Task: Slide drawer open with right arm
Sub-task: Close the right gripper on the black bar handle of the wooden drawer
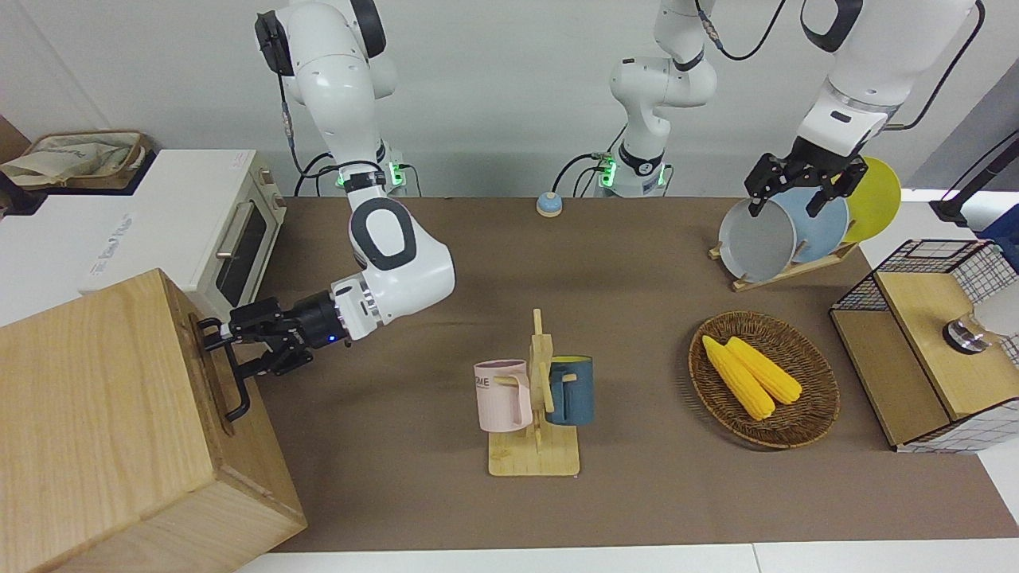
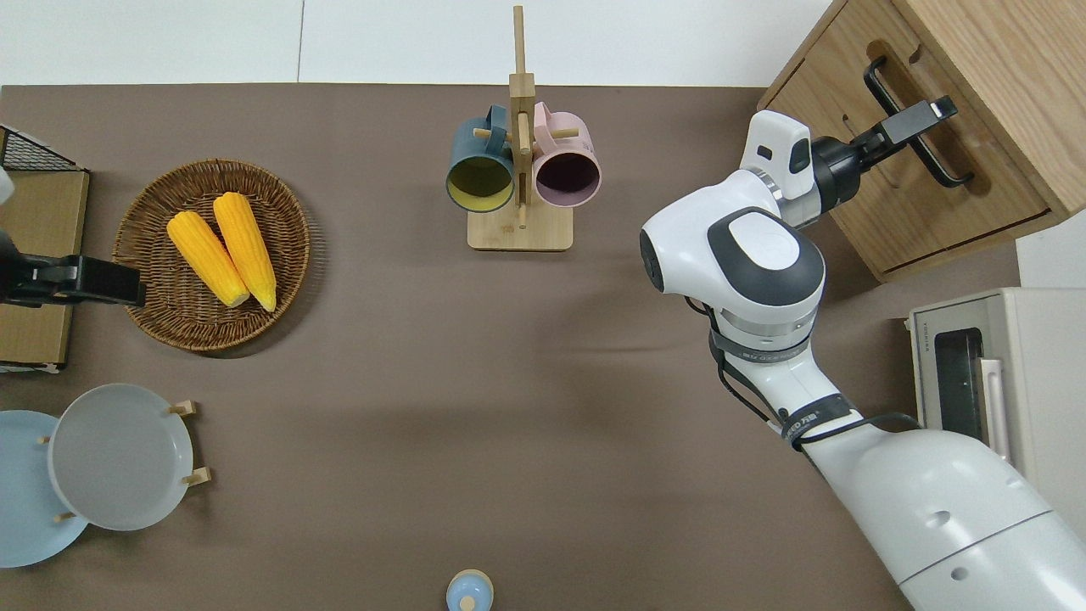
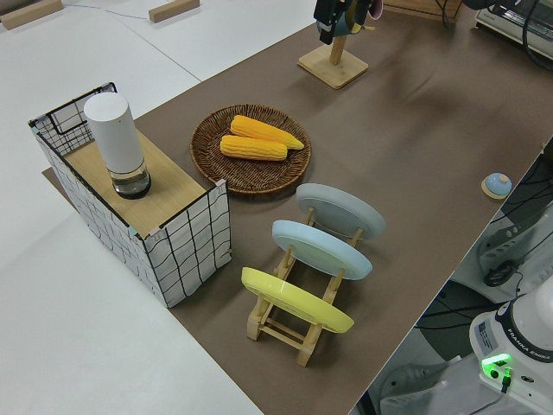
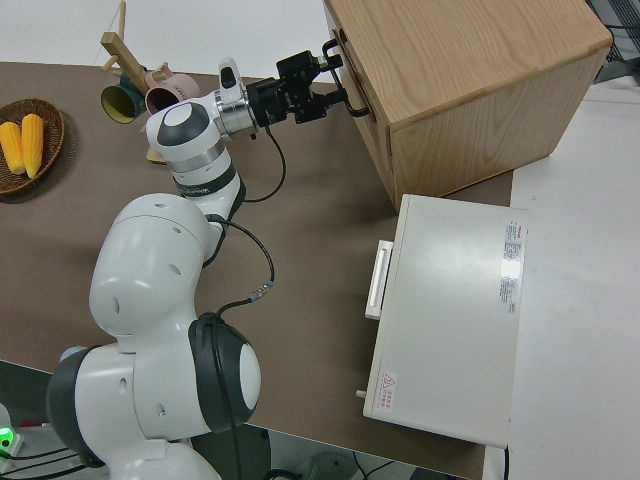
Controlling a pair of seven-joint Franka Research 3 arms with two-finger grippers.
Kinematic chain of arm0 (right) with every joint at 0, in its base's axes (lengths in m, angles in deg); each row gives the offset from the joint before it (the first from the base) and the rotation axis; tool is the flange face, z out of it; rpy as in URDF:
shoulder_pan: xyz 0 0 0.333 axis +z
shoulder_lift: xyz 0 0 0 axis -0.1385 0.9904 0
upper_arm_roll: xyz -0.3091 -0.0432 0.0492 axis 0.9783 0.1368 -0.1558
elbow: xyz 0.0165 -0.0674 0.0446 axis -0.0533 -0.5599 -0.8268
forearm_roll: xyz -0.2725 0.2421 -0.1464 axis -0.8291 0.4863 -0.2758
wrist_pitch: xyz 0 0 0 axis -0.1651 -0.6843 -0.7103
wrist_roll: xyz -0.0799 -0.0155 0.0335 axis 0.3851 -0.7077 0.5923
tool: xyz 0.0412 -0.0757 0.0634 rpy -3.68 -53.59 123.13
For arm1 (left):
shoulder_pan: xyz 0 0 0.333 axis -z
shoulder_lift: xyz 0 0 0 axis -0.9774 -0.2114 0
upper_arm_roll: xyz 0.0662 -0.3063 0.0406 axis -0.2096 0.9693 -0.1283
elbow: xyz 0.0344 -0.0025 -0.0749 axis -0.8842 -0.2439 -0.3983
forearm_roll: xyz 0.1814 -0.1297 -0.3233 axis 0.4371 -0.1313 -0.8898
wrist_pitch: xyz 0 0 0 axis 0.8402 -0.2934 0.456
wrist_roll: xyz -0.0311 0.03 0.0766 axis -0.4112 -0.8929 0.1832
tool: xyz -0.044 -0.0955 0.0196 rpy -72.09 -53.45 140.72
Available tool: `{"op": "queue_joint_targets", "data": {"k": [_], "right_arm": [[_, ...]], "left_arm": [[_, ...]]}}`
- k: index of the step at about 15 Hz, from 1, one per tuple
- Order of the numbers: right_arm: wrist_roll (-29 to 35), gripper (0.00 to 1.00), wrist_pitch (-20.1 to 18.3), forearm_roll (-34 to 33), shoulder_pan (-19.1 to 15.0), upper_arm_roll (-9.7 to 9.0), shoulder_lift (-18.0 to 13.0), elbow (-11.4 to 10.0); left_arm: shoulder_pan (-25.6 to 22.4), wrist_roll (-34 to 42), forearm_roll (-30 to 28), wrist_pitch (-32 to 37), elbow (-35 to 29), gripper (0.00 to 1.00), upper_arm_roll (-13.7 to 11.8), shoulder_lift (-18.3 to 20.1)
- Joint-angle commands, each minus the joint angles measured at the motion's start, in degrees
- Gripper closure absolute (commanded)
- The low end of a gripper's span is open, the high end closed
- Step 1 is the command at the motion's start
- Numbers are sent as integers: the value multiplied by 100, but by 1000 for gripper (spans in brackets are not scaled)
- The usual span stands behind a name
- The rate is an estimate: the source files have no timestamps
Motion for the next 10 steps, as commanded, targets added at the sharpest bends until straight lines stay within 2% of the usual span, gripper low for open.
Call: {"op": "queue_joint_targets", "data": {"k": [1,4,7,10], "right_arm": [[5,554,41,-121,-30,-52,-9,-54],[-495,768,-12,-103,40,-70,-44,-54],[-531,981,-82,-16,119,-105,-45,-54],[-584,1000,-135,37,128,-105,-44,-63]], "left_arm": [[99,43,72,-2,117,5,-95,-76],[99,43,72,-2,117,5,-95,-76],[99,43,71,-2,117,5,-95,-76],[99,43,72,-2,117,2,-95,-76]]}}
